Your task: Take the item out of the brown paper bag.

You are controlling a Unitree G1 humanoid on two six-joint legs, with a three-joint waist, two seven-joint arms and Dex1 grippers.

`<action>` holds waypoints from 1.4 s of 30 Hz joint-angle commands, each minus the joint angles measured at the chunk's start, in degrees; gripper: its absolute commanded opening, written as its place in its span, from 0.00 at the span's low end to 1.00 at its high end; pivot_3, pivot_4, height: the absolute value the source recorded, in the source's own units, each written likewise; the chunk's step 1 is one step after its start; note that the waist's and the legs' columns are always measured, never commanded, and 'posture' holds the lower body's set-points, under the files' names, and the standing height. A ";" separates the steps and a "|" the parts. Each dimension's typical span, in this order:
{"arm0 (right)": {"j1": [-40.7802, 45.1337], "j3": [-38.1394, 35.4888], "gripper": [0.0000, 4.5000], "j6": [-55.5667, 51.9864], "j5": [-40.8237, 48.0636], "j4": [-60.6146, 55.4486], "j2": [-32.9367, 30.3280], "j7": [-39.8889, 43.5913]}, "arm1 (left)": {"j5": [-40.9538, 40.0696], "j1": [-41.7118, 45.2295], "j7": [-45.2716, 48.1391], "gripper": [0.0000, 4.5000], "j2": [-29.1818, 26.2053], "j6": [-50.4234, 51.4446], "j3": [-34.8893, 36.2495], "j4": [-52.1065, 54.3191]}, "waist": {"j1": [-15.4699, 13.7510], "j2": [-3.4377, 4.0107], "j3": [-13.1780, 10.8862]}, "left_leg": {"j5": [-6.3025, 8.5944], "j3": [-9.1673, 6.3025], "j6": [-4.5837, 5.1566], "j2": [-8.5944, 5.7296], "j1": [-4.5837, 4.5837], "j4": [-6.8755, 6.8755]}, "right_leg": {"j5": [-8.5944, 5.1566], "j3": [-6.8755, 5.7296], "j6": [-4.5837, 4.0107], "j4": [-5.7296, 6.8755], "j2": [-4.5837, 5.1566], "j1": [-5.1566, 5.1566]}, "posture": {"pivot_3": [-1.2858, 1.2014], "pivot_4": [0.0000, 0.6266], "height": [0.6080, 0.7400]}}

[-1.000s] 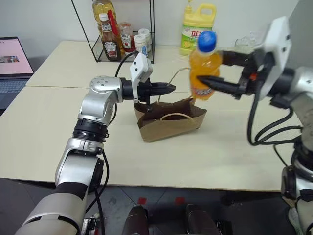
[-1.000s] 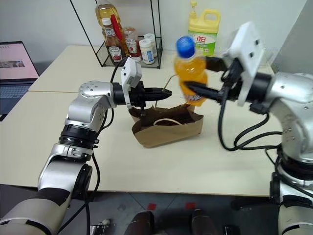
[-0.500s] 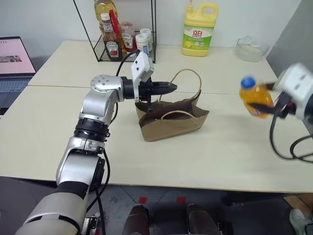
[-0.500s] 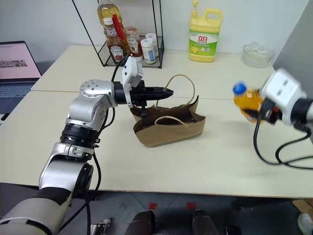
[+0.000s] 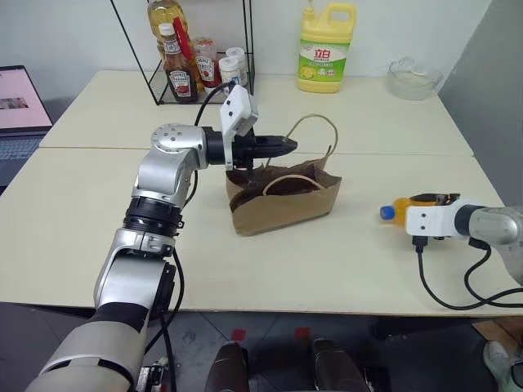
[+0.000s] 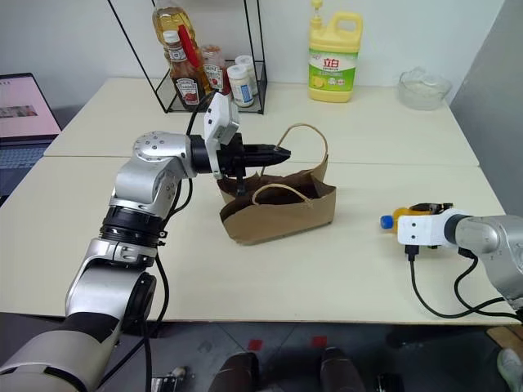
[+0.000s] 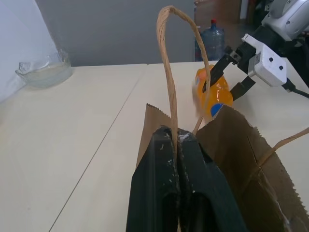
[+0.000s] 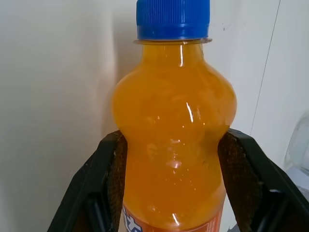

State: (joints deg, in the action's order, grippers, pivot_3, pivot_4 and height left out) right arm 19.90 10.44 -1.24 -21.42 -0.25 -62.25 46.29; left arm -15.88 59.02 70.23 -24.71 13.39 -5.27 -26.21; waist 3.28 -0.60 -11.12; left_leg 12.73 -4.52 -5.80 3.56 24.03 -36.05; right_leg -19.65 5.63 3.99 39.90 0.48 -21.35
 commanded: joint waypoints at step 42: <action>14.44 -25.88 1.00 -50.48 60.18 -33.15 4.75 8.95 | 1.40 3.47 -4.84 0.37 -5.86 0.26 3.73 -2.63 | -0.93 0.00 0.00 | 0.11 -0.08 0.21 0.00 -0.06 -0.02 | 0.01 -0.08 -0.01 0.07 0.00 0.07 | 0.52 0.24 1.00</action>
State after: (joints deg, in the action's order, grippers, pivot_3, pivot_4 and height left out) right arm 34.25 -13.43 -53.22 37.92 -32.52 -56.49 55.76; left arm -14.51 62.53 65.72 -29.41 14.60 -3.06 -30.91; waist 2.35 -0.60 -11.12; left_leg 12.84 -4.60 -5.60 3.56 23.97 -36.07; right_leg -19.64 5.55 3.98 39.98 0.48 -21.28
